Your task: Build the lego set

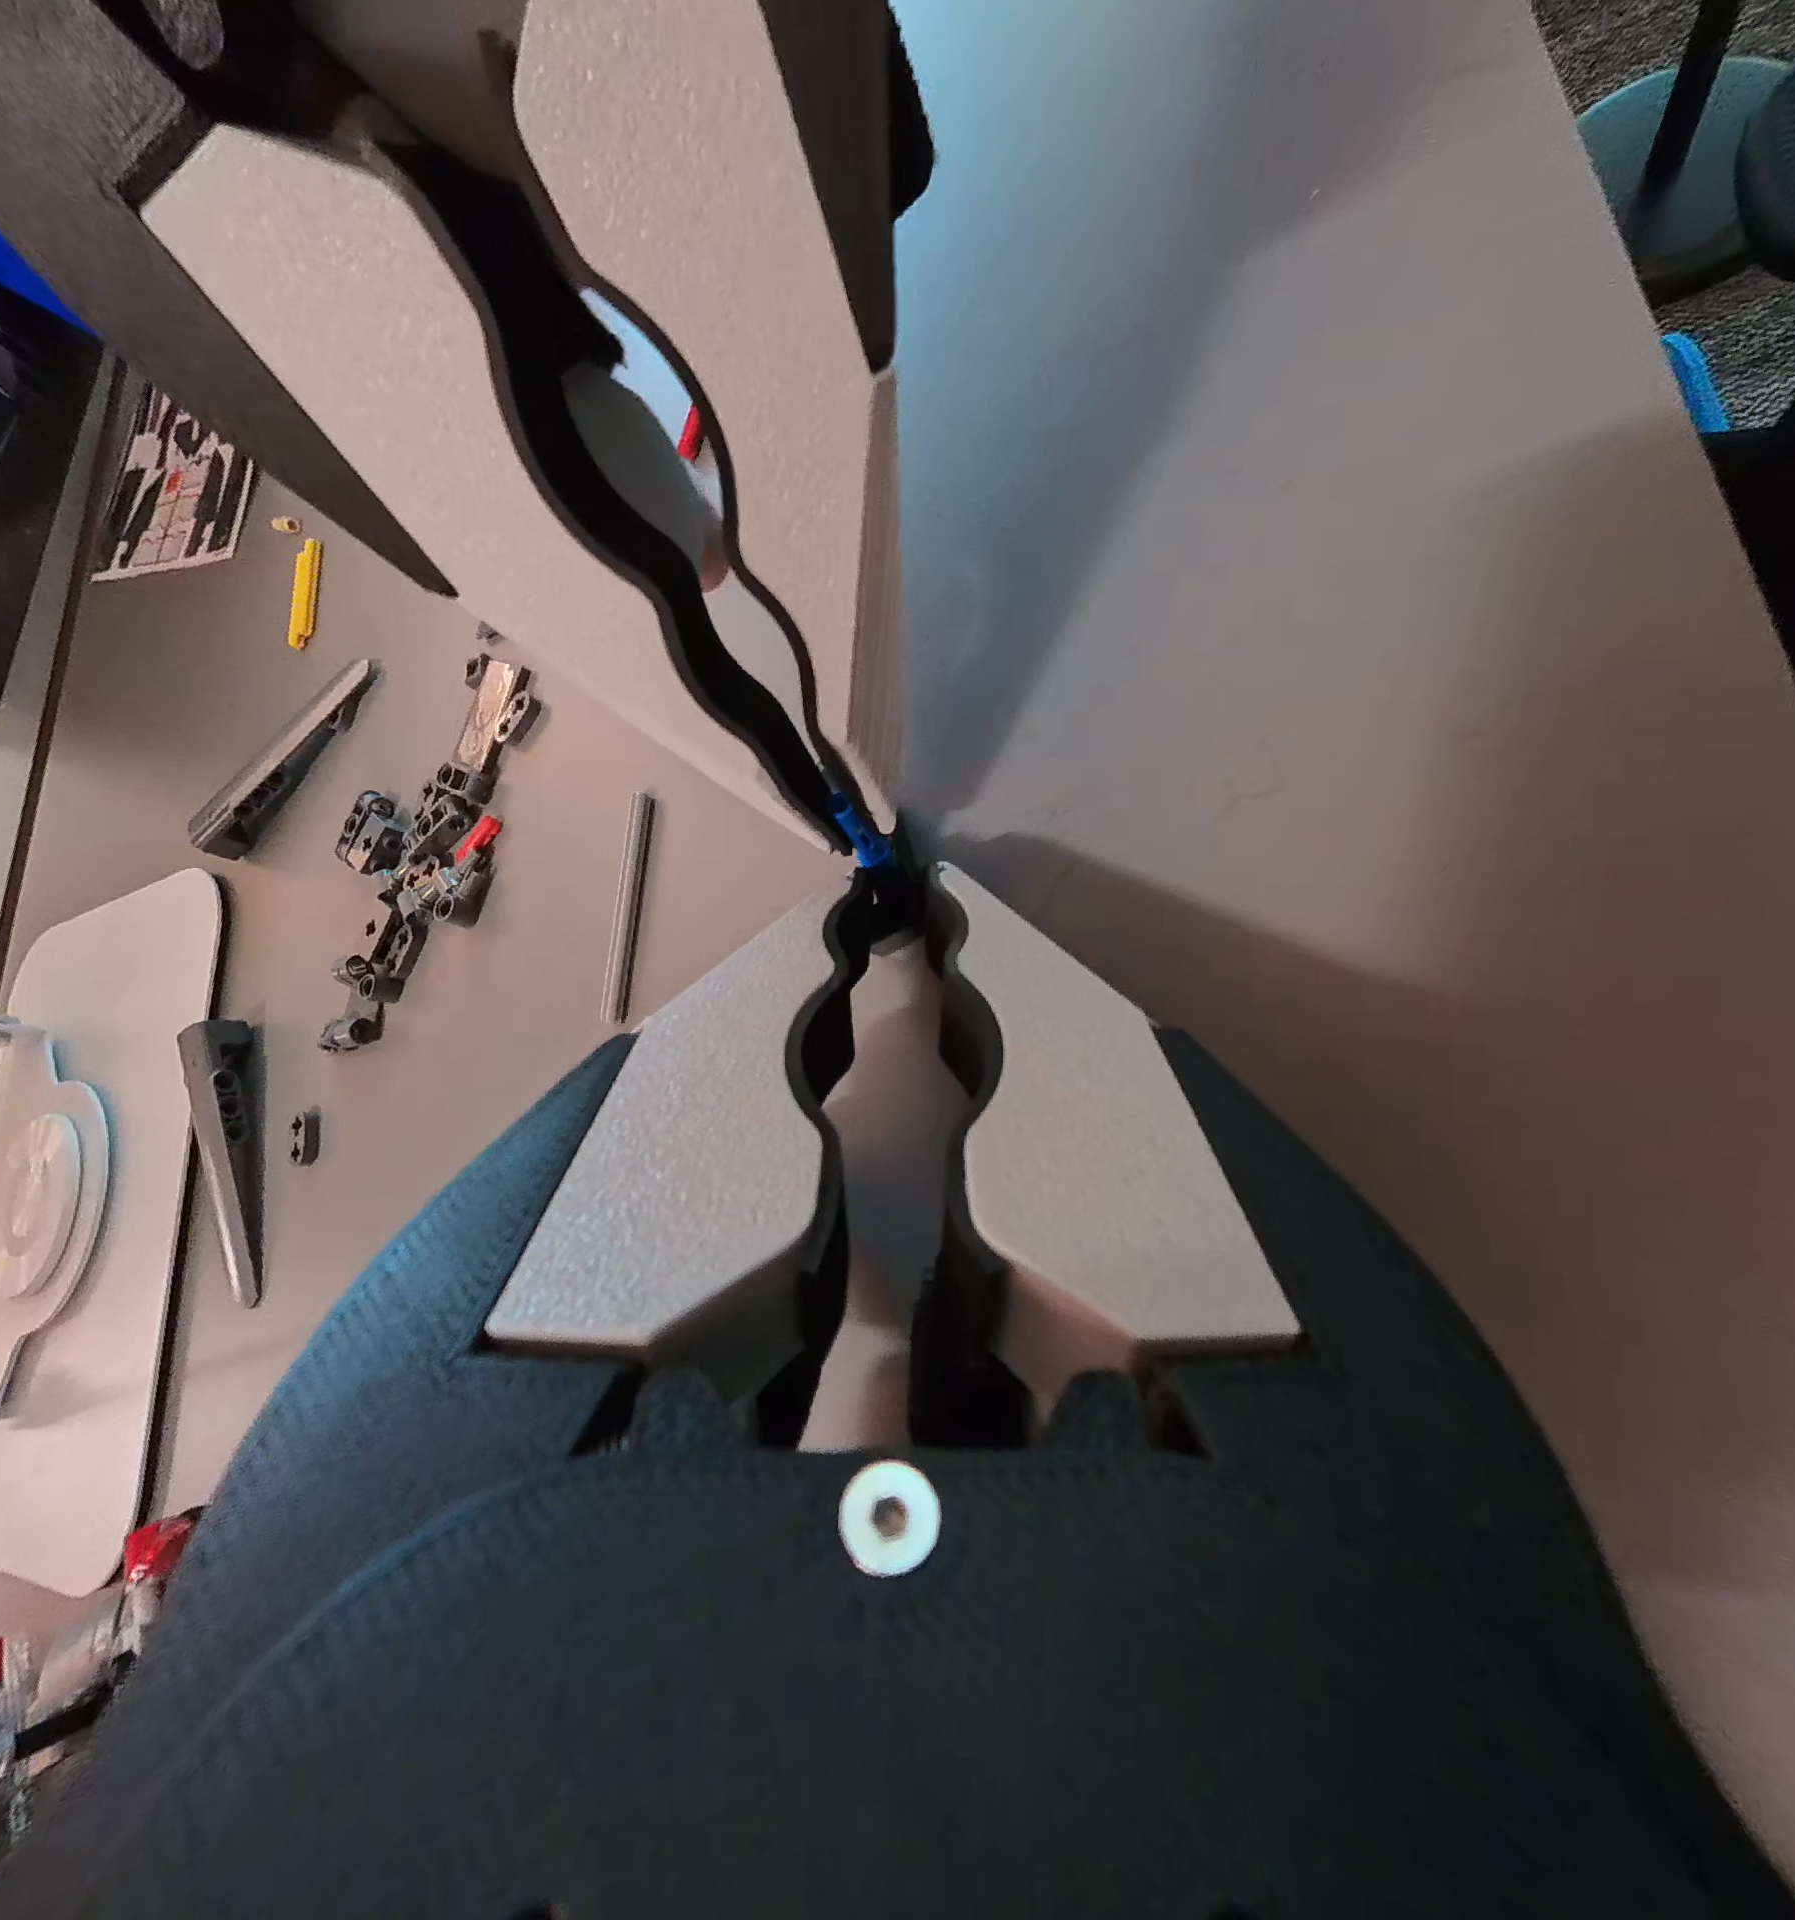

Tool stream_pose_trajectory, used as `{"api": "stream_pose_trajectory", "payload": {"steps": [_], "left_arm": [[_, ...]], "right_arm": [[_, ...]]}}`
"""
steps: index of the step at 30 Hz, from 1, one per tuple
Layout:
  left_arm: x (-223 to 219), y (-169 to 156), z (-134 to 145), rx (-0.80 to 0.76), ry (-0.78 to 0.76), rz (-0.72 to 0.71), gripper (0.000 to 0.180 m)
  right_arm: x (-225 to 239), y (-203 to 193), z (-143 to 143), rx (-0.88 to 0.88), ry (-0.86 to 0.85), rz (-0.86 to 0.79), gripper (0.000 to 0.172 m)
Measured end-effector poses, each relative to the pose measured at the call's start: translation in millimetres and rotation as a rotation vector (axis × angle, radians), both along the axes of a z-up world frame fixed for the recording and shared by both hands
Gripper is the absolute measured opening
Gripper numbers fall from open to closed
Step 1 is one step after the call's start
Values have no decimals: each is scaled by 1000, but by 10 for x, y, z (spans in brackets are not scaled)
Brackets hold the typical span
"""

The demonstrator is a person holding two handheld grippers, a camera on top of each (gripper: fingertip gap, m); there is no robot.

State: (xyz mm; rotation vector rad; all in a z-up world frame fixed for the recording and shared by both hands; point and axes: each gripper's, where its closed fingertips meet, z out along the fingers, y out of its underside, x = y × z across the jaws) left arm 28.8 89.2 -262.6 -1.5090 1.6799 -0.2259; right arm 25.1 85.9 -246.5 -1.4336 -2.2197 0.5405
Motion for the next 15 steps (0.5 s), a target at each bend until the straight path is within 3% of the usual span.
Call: {"api": "stream_pose_trajectory", "payload": {"steps": [15], "left_arm": [[11,4,-4,12,3,6,7]], "right_arm": [[-20,5,-44,-110,-75,-21,0]]}}
